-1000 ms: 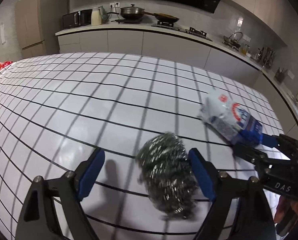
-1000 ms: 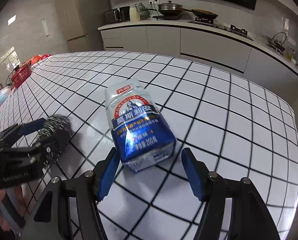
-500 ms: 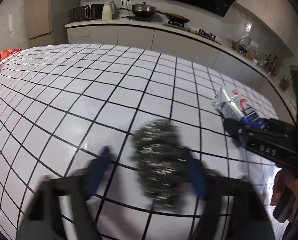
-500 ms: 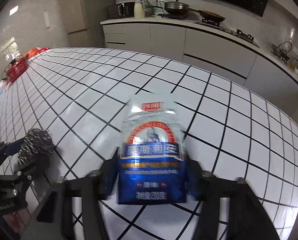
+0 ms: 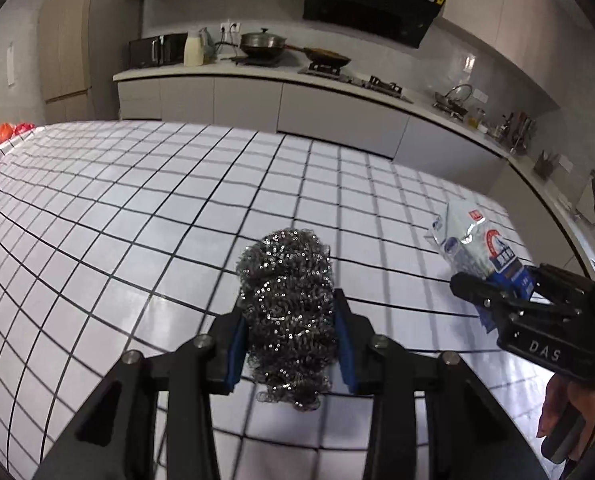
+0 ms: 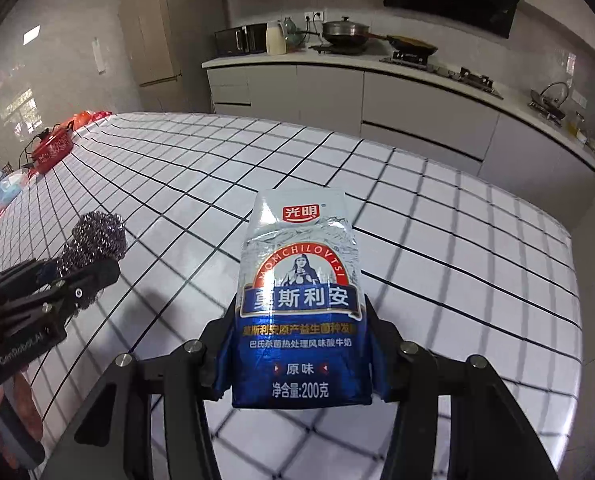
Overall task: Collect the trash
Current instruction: 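Carry the milk carton and steel wool over the black bin and open both tools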
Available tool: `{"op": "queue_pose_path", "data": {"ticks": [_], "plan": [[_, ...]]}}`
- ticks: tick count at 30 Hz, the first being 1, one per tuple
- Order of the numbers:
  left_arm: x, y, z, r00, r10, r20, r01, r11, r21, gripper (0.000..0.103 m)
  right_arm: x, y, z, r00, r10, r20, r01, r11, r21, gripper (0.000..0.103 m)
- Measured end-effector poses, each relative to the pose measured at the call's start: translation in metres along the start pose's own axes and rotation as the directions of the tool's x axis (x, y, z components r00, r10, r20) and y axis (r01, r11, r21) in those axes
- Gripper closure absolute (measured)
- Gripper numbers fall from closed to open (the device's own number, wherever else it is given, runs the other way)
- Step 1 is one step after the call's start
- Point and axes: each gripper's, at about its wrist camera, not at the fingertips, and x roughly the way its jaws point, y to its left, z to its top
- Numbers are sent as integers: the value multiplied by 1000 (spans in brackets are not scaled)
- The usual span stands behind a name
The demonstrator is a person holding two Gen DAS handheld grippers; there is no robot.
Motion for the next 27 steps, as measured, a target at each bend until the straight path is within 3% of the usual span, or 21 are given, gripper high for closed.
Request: {"op": "queue_pose_path", "data": {"ticks": [8,27], "plan": [[-42,-43,-19,998,-47,37,45,998,48,64,-71,-20,-38,999,-16,42,15,1000,24,49],[-98,-155,-81,989,-144,22,139,977,164,64,-206,-100,-144,995,-76,72,67,990,121,49]]}}
